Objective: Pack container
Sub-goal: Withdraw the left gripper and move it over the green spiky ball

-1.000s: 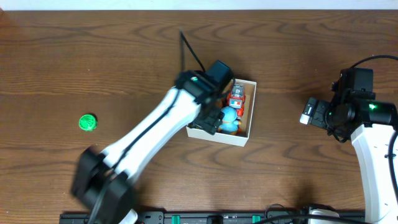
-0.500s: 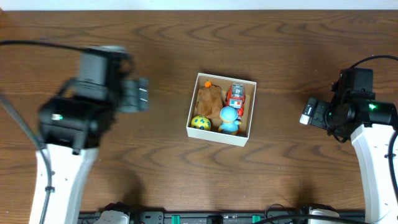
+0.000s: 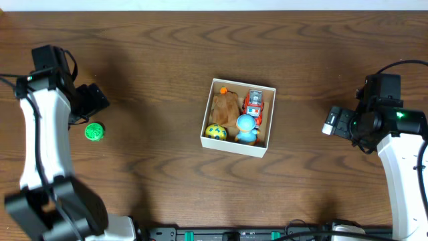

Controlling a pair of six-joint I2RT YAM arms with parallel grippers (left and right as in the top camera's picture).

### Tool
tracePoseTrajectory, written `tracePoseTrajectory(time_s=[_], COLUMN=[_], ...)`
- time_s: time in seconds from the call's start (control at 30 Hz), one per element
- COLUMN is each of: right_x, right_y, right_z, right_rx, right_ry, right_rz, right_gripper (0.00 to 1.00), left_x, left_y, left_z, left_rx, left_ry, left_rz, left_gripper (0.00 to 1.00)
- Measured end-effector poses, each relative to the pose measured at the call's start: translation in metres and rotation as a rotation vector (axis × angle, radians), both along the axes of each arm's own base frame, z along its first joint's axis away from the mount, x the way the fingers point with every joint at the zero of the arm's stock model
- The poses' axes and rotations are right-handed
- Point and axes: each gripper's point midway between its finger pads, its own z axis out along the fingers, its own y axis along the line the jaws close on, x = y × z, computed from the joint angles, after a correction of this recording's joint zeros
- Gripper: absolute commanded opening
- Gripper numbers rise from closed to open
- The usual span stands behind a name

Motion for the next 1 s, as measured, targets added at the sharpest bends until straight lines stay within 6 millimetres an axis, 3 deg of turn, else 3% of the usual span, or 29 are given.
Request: tracePoseTrajectory(time_s=[0.2,0.43,0.77,1.0], right_x=[-0.003,-0.002,-0.002,-0.002], right_y=[0.0,0.0,0.0,0.0], right_z=[-0.004,-0.005,-0.006,-0.006], right_rx=[0.001,0.001,0.001,0.0], right_ry=[0.013,0.012,0.017,0.018], right_rz=[0.0,0.001,0.004,0.008], right_gripper=[0.99,0.99,0.99,0.99], left_x=[0.007,0.012,0.017,0.017], left_y=[0.021,0.025,0.015,0.012], left_z=[-0.047,-0.079,-0.114,-0.117], left_rx=[-0.042,-0.068,-0.149,-0.168], left_ry=[0.069,0.111,0.147,0.147], left_rz=[0.058,0.066,0.037,0.034], left_gripper=[0.98,0.98,0.98,0.98])
